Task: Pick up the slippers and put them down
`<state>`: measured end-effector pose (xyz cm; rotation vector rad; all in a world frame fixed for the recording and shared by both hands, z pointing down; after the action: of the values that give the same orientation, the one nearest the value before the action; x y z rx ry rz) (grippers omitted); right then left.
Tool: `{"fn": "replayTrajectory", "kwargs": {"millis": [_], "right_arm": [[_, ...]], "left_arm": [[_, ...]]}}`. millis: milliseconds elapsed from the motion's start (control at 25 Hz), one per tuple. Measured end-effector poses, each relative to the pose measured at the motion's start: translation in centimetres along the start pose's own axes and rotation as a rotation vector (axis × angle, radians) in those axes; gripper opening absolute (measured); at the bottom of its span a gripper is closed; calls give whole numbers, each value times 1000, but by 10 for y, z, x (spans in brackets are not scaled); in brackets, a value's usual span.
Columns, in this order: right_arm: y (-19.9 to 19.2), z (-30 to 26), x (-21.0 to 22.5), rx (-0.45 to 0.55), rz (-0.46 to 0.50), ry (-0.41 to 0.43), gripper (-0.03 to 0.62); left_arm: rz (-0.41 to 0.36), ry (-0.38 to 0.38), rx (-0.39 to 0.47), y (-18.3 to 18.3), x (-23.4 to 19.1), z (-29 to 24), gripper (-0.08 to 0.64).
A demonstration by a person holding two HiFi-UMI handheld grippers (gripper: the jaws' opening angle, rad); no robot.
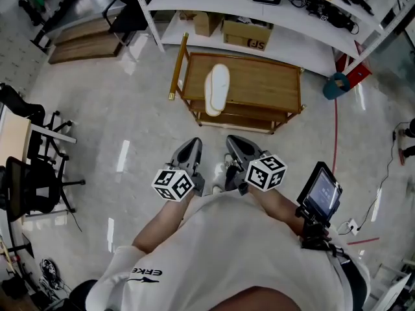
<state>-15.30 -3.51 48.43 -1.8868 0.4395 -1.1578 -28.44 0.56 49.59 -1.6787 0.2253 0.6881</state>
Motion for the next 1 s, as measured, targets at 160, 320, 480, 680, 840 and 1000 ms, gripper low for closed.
{"fn": "replayTrajectory", "kwargs": {"millis": [160,320,480,680,840,1000], "right_arm": [[16,-13,17,7,-14,-7,5],[28,-25,34,1,-23,-10,6],[38,-38,51,-7,-34,-13,5],[46,-51,73,-26,-49,-21,6],[45,-59,91,-44,-74,-34,6],[43,-69,109,-70,-90,-48,5]], "left_arm": [[-19,10,-7,10,-10,-21,3],[-33,14,-18,16,-15,-44,3],[-39,28,-33,19,-25,-63,3],[-36,54,-56,18,-36,-85,3],[-25,72,-78,13,-44,-101,3],[-11,93,-101,7,-55,-116,4]]}}
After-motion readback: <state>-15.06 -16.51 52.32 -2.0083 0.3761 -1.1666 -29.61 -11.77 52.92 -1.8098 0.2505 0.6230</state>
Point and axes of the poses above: the fingertips, and each gripper's own axes: z backward along the fingers, x to its right, y out of its top, the point moved 3 cm from there along z, backward along the fingers, and after that the axes turned 1 degree about x, right-handed, at the moved point
